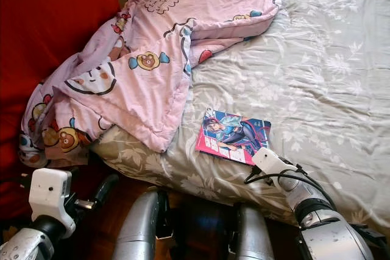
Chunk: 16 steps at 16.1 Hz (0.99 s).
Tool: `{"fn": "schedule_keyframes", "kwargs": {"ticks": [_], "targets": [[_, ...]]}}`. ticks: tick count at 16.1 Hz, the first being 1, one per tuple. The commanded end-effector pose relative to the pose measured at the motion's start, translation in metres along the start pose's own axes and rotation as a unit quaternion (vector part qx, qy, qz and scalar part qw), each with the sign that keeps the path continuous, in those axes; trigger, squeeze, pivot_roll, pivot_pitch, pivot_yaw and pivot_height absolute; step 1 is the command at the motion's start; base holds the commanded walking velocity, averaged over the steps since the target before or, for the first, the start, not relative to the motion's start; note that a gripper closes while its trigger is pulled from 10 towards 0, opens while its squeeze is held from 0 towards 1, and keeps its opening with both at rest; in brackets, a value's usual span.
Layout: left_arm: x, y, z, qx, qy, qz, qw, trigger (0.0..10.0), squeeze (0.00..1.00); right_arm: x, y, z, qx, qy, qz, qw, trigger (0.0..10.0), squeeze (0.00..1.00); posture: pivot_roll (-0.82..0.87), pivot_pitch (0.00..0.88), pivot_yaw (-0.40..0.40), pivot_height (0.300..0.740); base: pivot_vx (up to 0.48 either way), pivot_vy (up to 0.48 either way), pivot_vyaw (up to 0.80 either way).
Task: Clean up the room
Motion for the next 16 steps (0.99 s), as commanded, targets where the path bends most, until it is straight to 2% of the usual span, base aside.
{"fn": "schedule_keyframes", "kwargs": {"ticks": [1, 6, 13, 16], "targets": [[-0.005, -0.002, 0.0, 0.01, 0.006, -0.004, 1.0, 10.0, 0.0, 0.0, 0.005, -0.006, 0.002, 0.011, 0.006, 1.0, 0.0, 0.0, 0.29, 0.36, 0.086, 0.627, 0.0, 0.0, 0.0], [-0.005, -0.005, -0.001, 0.006, 0.007, -0.004, 1.0, 10.0, 0.0, 0.0, 0.007, -0.009, -0.002, 0.015, 0.012, 1.0, 0.0, 0.0, 0.28, 0.364, 0.088, 0.627, 0.0, 0.0, 0.0], [-0.003, -0.009, 0.001, 0.02, 0.002, -0.016, 1.0, 10.0, 0.0, 0.0, 0.015, -0.017, -0.003, 0.024, 0.023, 0.999, 0.0, 0.0, 0.28, 0.358, 0.09, 0.627, 0.0, 0.0, 0.0], [0.004, -0.012, 0.001, 0.02, -0.001, -0.013, 1.0, 10.0, 0.0, 0.0, 0.019, -0.022, 0.001, 0.024, 0.023, 0.999, 0.0, 0.0, 0.28, 0.328, 0.078, 0.627, 0.0, 0.0, 0.0]]}}
Point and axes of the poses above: a point about 5 cm out from each wrist's last joint towards the gripper, its own x axis pointing out of the wrist towards the gripper, its own z axis along the axis of the wrist's last joint, y = z × x, the point moved 3 cm from there along x, pointing out of the wrist towards the gripper, and after that the axes turned 13 degrees about x, right-handed, at the moved point
